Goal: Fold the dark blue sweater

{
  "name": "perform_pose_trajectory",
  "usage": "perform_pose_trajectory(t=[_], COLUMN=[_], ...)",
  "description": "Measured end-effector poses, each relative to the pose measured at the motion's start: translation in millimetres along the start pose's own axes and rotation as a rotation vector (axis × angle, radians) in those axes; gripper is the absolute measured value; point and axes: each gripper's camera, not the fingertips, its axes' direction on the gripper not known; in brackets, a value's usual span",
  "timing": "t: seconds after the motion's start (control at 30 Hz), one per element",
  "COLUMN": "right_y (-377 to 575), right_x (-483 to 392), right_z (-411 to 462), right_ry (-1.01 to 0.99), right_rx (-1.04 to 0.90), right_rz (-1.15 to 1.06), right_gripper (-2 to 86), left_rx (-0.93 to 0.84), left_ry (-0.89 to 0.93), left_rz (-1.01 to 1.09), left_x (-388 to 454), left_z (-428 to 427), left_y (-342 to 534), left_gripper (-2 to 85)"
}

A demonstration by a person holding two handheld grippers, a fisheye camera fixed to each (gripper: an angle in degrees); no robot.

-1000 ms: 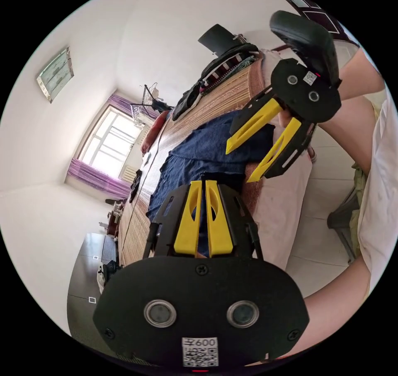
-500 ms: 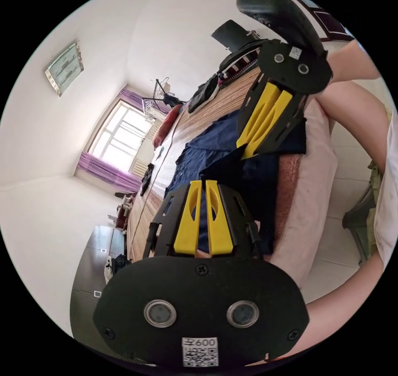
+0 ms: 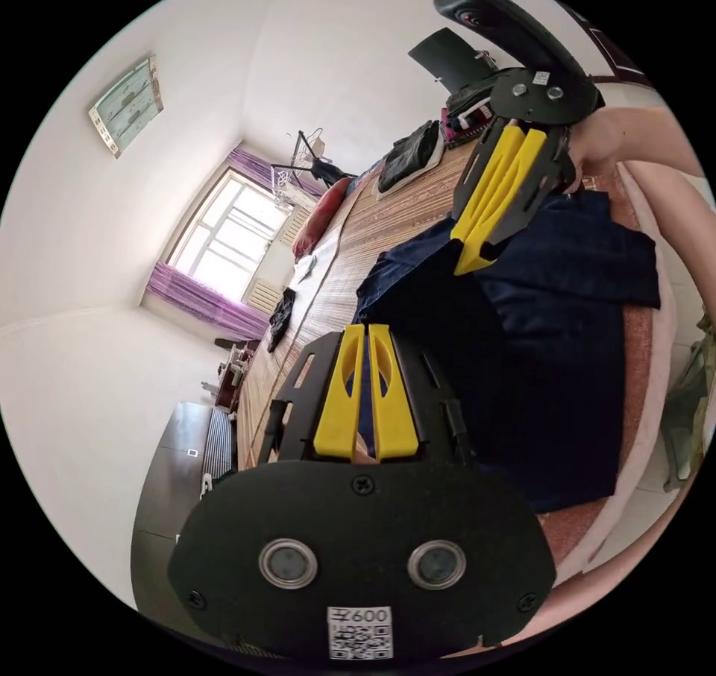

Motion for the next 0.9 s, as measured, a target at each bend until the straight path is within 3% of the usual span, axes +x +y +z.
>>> perform_pose_trajectory(t=[0.43,0.9], right_y=[-46,-68], right_x=[196,391], right_z=[104,216], right_ry=[0.007,0.074], right_rx=[-0.06,-0.221], right_rz=[0.149,0.542], right_gripper=[-0.8,-0.9], left_rx=[-0.007,-0.111], left_ry=[0.118,0.233], left_rz=[-0.028,0.001], left_x=[-159,-284], left_z=[136,293], left_y=[-54,-148], left_gripper=[1.6,1.7])
